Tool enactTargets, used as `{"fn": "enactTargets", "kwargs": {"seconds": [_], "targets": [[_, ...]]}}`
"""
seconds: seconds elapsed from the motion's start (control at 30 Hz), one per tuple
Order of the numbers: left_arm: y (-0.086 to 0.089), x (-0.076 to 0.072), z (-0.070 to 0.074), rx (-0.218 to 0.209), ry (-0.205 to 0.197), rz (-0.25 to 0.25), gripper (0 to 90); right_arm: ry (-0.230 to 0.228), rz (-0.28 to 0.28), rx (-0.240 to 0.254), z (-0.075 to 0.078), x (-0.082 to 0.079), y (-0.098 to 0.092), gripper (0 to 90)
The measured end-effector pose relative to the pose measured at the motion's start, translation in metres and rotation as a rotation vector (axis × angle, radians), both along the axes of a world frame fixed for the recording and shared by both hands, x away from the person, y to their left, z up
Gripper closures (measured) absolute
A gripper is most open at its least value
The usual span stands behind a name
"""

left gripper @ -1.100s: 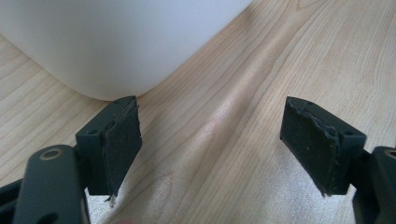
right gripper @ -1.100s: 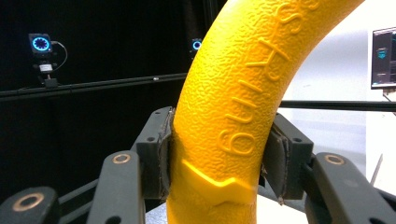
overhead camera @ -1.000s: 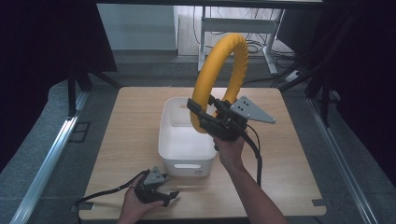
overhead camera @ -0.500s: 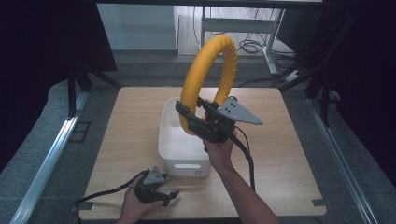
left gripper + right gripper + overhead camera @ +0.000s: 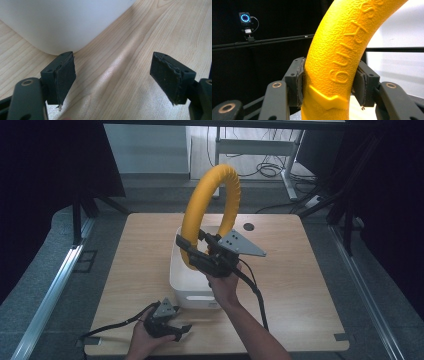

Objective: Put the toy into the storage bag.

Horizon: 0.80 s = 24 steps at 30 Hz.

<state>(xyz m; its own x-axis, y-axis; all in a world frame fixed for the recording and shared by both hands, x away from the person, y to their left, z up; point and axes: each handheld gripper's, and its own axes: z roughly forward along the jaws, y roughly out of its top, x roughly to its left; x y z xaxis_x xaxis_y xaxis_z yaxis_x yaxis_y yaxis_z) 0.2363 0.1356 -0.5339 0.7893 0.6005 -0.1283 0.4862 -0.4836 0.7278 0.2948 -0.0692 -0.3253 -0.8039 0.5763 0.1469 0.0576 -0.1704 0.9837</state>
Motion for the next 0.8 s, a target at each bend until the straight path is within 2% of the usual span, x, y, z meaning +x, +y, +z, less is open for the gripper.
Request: {"fn": "enactTargets", "kwargs": {"seconds": [0.33, 0.8], "targets": [[0.000, 0.000, -0.001, 0.001, -0.003, -0.002, 20.7, 0.006, -0.001, -0.013, -0.007, -0.001, 0.006, 48.5], [-0.001, 0.000, -0.002, 0.004, 0.000, -0.006, 20.7, 0.047, 0.005, -0.025, -0.028, 0.000, 0.017, 48.4]]}}
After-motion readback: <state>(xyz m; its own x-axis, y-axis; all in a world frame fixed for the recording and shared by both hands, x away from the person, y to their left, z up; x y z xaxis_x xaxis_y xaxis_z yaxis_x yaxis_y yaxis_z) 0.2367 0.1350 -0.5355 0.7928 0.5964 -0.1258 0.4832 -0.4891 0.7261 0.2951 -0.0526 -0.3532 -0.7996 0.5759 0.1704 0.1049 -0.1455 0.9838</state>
